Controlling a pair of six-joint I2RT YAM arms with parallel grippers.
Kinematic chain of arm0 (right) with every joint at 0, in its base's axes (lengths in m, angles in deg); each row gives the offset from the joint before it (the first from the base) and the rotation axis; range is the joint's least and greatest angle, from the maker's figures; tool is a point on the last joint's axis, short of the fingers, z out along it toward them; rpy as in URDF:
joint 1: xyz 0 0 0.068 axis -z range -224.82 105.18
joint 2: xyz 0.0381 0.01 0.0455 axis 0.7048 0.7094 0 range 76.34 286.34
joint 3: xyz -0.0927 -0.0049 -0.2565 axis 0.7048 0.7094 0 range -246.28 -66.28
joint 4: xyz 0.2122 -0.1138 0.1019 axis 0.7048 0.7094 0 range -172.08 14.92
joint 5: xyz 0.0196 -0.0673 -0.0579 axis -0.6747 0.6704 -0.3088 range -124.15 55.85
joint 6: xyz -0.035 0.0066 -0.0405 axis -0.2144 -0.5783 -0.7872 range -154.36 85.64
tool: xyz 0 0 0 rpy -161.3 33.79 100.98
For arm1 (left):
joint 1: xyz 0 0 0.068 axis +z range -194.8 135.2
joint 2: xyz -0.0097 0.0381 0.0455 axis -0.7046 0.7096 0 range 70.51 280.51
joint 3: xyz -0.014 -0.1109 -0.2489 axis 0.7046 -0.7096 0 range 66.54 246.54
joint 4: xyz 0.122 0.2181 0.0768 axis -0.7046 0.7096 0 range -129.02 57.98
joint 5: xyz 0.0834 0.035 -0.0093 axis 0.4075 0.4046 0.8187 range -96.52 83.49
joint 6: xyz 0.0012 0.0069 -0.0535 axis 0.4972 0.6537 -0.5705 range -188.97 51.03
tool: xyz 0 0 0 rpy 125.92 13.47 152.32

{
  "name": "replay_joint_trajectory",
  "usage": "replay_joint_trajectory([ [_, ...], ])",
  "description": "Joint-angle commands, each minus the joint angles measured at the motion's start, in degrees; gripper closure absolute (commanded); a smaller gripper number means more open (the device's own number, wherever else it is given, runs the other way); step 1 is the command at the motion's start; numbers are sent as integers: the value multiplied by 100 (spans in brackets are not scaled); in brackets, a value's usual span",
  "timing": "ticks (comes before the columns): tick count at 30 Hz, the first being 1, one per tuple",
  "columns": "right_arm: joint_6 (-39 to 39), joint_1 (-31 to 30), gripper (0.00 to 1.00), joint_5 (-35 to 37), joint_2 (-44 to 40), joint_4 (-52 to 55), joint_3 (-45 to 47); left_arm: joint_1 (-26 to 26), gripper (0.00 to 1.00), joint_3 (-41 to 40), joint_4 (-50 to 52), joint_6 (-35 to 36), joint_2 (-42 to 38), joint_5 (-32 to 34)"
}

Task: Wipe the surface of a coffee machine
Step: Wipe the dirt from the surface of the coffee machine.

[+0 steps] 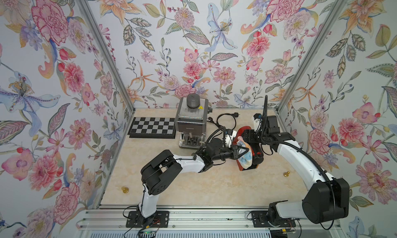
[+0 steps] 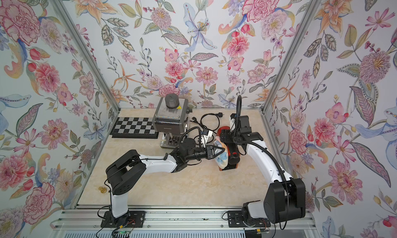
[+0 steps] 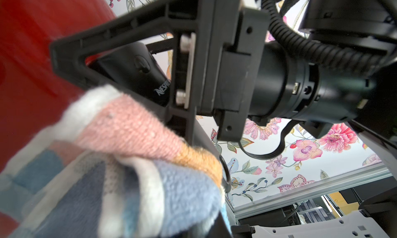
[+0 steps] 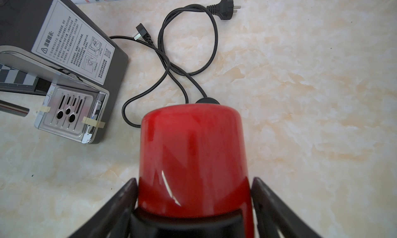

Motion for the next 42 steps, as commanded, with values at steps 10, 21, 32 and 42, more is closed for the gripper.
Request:
replay_joint_trajectory([
  [10, 140, -190, 13, -840, 354, 252, 197, -85, 100, -615, 1675, 509, 86, 7],
  [21, 348, -46, 5, -1151, -117, 243, -57, -76, 100, -120, 320, -25, 290, -676],
  [32, 483, -123, 3, -1021, -1535, 530, 16, -7, 100, -303, 2296, 1391, -1312, 321],
  [42, 916, -613, 5, -1560, -2880, 971, 476, 480, 100, -675, 2151, 1734, -2559, -87],
])
